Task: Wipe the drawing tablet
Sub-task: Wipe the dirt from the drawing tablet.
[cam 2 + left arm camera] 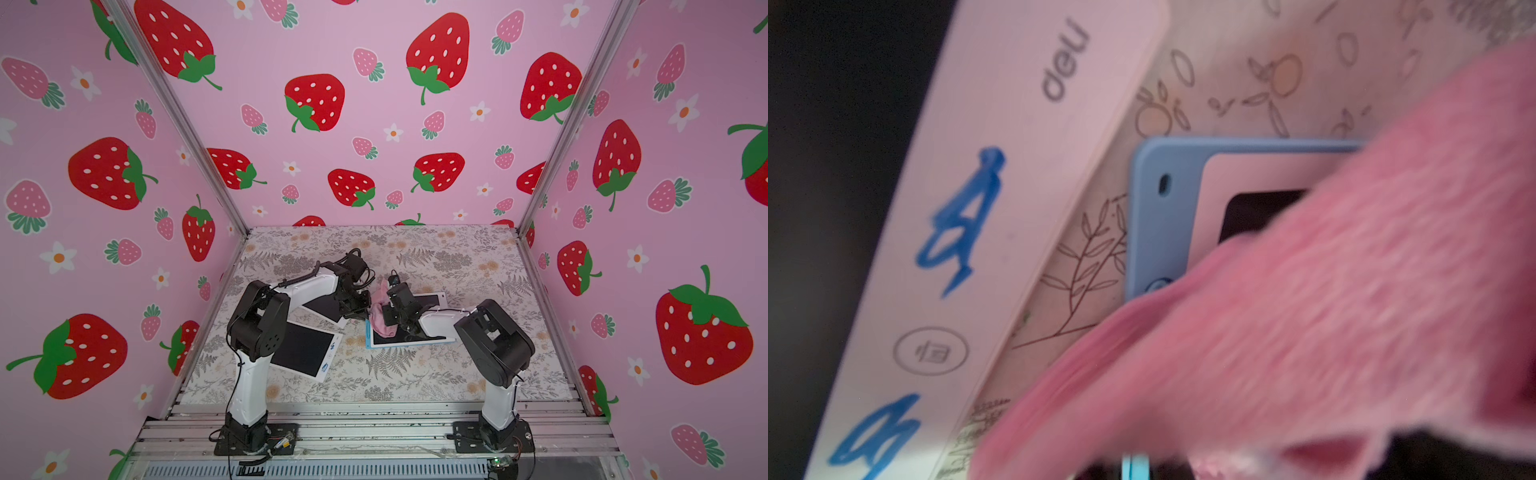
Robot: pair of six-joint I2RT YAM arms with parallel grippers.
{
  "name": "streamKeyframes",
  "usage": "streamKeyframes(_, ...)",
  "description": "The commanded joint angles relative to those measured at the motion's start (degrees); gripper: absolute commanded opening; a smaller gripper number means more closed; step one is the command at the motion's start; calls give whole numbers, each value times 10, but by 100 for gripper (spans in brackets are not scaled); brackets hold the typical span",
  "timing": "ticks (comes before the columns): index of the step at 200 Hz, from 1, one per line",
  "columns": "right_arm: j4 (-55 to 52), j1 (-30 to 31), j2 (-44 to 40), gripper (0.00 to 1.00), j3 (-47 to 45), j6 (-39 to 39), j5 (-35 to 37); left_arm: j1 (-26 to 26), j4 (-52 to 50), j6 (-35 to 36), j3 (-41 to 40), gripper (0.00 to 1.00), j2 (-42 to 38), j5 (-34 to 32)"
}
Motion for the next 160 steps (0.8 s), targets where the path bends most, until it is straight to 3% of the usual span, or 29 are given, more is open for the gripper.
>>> streamKeyframes(1,-6,-52,-31,0,-35,9,-5,1,-24,-21,-53,12,57,-28)
streamKeyframes(38,-1,-47,-36,0,-42,7,-18,4,-20,-25,-57,12,54,-24)
streamKeyframes(74,-14,53,9,0,42,-26,-16,4,-15,-32,-59,12,51,-24)
streamKeyframes(93,-10,70,32,0,68,-9,-35,4,-14,-34,-61,12,49,-25)
streamKeyframes(115,-12,59,43,0,75,-6,-19,4,-9,-38,-67,12,46,-22)
streamKeyframes(160,-6,-40,9,0,13,-11,-37,4,0,-51,-80,12,45,-19)
